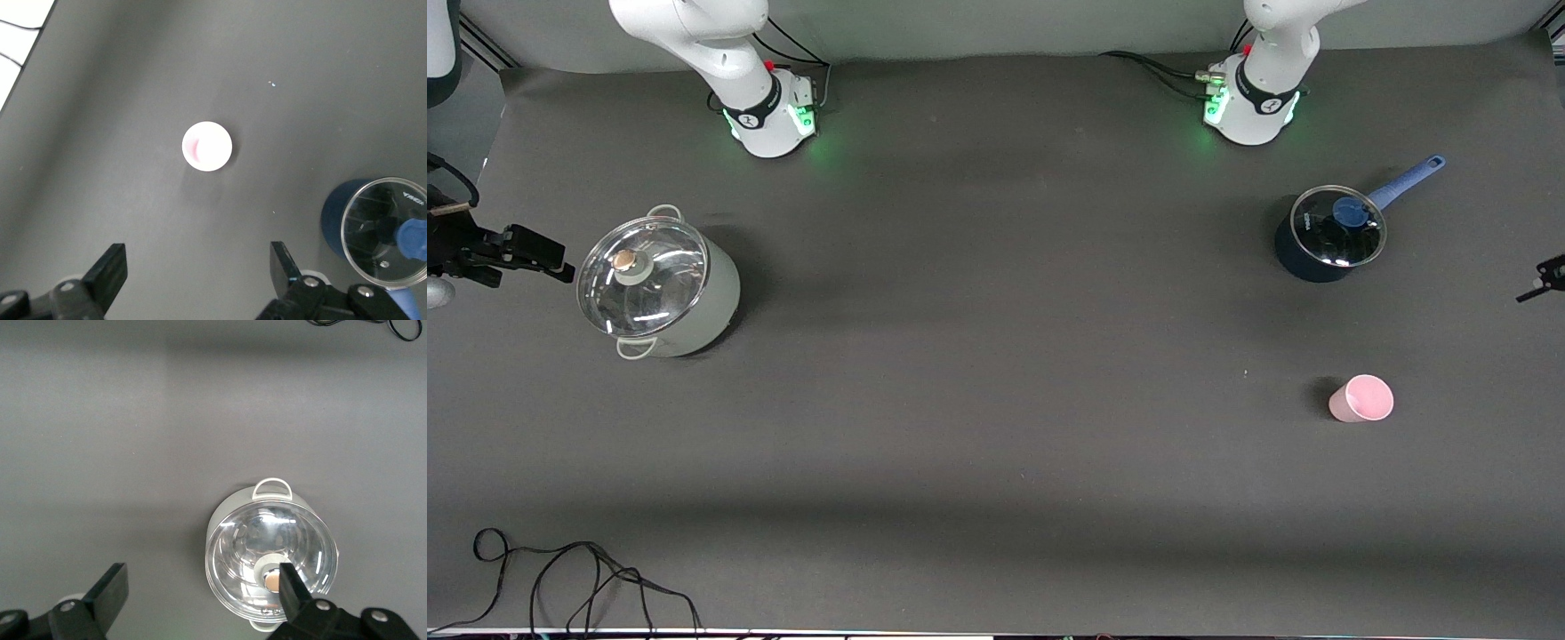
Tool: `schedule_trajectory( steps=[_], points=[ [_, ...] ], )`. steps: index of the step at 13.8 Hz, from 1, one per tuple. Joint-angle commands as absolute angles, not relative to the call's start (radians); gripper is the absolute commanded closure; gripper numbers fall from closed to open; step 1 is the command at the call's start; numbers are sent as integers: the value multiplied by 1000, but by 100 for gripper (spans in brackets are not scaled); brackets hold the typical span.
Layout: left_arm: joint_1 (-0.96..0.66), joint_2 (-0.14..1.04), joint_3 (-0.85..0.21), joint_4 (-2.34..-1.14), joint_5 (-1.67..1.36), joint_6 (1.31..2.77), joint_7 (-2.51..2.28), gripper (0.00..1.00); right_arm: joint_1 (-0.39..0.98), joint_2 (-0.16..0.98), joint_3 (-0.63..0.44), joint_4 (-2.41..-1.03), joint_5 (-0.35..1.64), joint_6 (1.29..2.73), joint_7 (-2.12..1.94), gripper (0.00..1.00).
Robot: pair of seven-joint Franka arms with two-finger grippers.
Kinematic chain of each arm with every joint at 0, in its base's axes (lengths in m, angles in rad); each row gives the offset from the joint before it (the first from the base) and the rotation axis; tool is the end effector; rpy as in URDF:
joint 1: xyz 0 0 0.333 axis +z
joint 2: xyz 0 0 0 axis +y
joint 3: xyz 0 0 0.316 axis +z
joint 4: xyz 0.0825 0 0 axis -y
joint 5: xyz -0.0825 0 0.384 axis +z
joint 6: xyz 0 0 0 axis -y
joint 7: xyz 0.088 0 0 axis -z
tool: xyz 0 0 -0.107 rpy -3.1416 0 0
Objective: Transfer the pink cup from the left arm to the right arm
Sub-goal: 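Move the left gripper down beside the pink cup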
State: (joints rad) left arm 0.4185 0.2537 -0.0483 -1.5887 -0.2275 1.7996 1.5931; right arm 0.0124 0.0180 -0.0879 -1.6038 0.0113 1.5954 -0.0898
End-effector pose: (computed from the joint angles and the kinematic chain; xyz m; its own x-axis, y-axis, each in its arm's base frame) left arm 0.5980 0.2147 0.4865 0.3888 -0.8921 0.2301 -0.9199 -0.3897 0.0436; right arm 0.5595 -0.0407 0.6010 0.9996 0.0140 -0.0254 0.0137 -0.9998 -0.0120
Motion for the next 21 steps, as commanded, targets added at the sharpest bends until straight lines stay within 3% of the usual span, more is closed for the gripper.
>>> schedule_trajectory(
  steps=[1,6,11,21],
  points=[
    [489,348,-55,-1542,-366,1789,1802,5,20,0,-95,-1612,12,1597,-83,0],
    [613,488,-58,-1514,-569,1743,2096,7,20,0,-95,-1612,12,1597,-83,0],
    [670,693,-63,-1387,-744,1596,2241,7,20,0,-95,-1612,12,1597,-84,0],
    [692,891,-64,-1391,-904,1566,2448,6,20,0,-95,-1612,18,1597,-84,0]
  ],
)
